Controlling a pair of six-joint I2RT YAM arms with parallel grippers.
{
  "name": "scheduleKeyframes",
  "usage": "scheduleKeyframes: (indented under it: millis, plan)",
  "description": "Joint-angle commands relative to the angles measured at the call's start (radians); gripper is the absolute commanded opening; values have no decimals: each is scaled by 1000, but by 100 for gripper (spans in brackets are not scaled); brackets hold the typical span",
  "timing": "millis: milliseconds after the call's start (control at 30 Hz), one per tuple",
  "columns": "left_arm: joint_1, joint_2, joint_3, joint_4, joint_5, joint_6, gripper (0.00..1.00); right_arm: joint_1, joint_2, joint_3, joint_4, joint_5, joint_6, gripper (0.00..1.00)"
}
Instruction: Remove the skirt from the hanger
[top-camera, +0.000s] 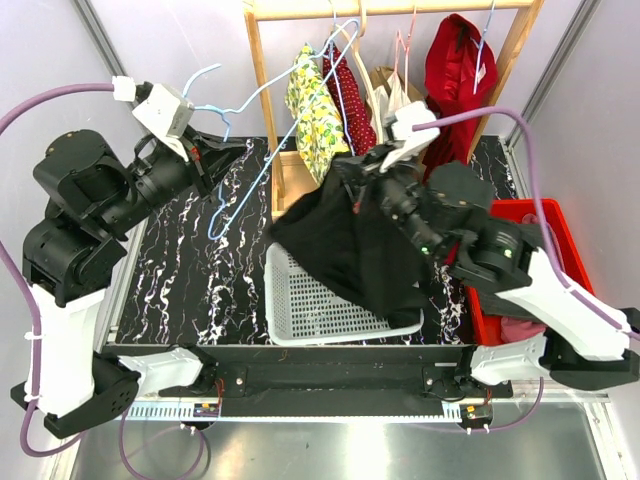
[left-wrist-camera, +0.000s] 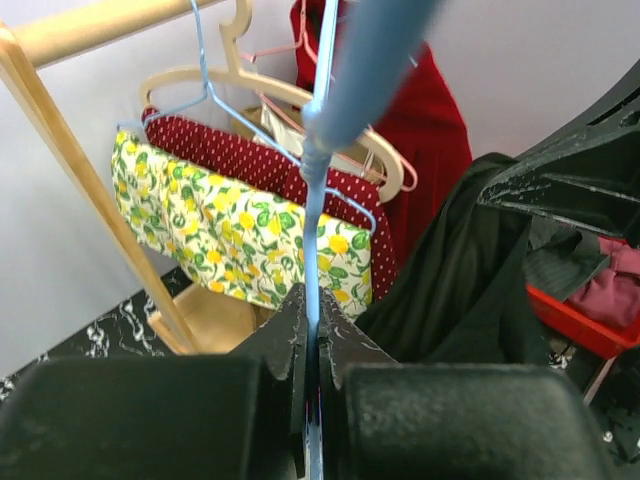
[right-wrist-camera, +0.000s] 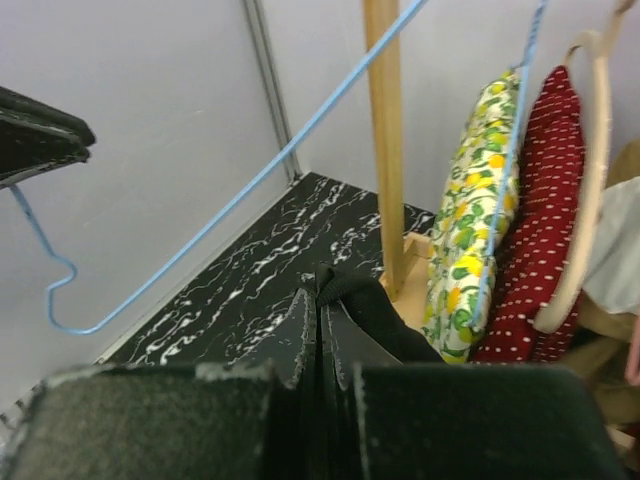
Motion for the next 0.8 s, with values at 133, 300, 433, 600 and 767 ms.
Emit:
scheduleKeyframes:
  millis: [133, 300, 433, 600, 767]
  plan:
    - [3, -44, -6, 40, -42, 40, 0, 48, 53, -1, 62, -90, 102, 0]
    - [2, -44, -18, 32, -70, 51, 0, 48, -59, -262, 70, 63, 163, 0]
    - [3, -32, -44, -50, -146, 55, 0, 48, -143, -481, -8, 166, 273, 0]
    - [3, -98, -285, -147, -315, 81, 0, 48, -204, -708, -90, 220, 437, 0]
    - [2, -146, -426, -180, -473, 133, 0, 48, -149, -756, -232, 321, 548, 0]
